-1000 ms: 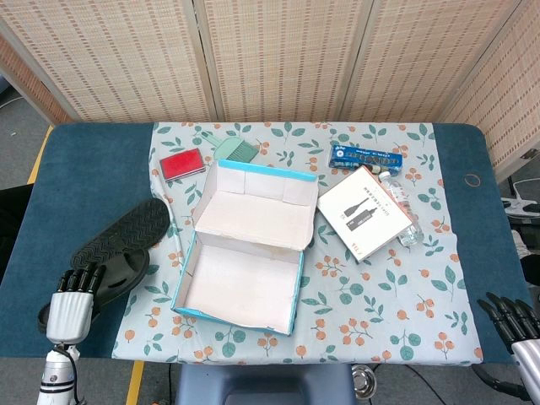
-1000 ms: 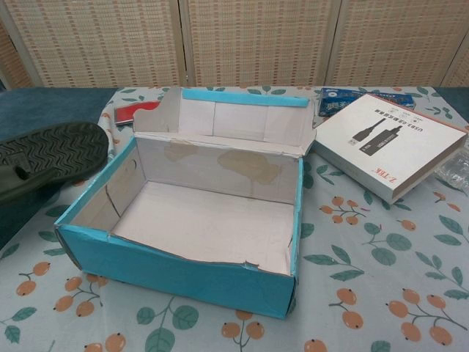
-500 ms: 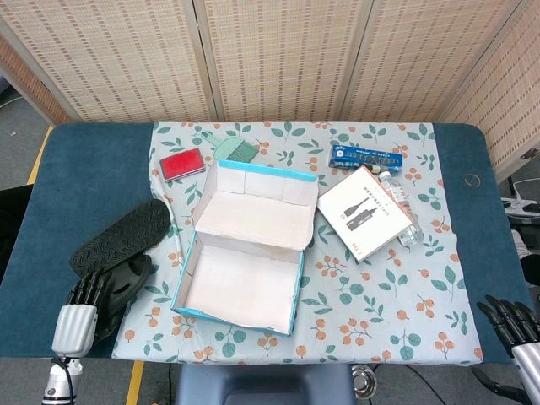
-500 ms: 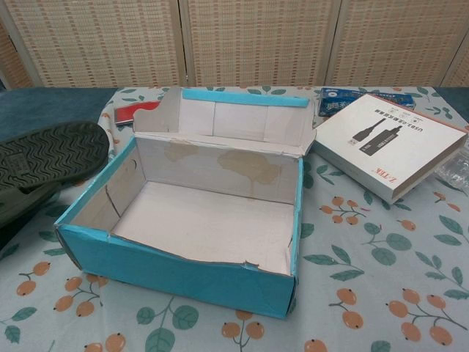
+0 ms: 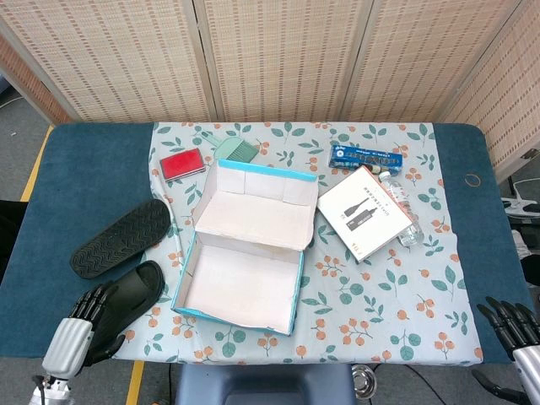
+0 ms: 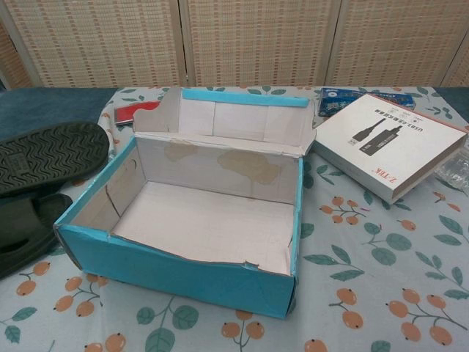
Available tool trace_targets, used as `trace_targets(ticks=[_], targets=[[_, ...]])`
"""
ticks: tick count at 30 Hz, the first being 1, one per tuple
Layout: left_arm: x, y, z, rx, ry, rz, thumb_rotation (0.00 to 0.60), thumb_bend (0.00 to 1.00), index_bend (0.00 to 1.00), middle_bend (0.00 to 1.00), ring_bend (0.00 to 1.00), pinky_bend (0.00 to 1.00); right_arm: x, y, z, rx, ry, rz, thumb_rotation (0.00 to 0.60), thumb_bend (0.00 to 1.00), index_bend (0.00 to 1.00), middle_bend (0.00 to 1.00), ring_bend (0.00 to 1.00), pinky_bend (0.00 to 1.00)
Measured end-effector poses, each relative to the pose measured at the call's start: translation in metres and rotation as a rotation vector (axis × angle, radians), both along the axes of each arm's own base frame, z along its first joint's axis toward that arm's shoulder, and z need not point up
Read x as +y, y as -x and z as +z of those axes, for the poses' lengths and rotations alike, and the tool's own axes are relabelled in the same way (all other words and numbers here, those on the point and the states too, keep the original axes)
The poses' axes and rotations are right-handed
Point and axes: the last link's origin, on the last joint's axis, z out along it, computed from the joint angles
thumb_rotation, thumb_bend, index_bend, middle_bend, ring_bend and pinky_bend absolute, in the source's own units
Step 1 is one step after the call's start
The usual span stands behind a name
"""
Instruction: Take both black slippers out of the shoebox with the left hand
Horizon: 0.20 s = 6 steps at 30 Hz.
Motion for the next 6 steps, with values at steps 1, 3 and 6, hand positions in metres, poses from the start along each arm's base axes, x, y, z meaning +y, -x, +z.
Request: trace_targets(ticks=[1, 3, 6], targets=[[-0.002, -0.002, 0.005, -0.008, -0.008, -0.014, 0.6, 0.35, 0.0, 0.0, 0.0, 0.1, 0.0, 0.0, 0.0, 0.0, 0.001, 0.0, 0.514, 0.14, 0.0, 0.0, 0.0, 0.0], [-0.009, -0.006, 0.016, -0.015, -0.023, -0.041, 0.6, 0.35, 0.0, 0.0, 0.0, 0.1, -0.001, 0.0, 0.001, 0.004, 0.015, 0.002, 0.515, 0.14, 0.0, 0.0, 0.0, 0.0], [-0.023, -0.004, 0.036, -0.005, -0.083, -0.075, 0.6, 0.37, 0.0, 0.0, 0.0, 0.08, 0.0, 0.0, -0.001, 0.023, 0.041, 0.007, 0.515, 0.14, 0.0, 0.0, 0.0, 0.0]])
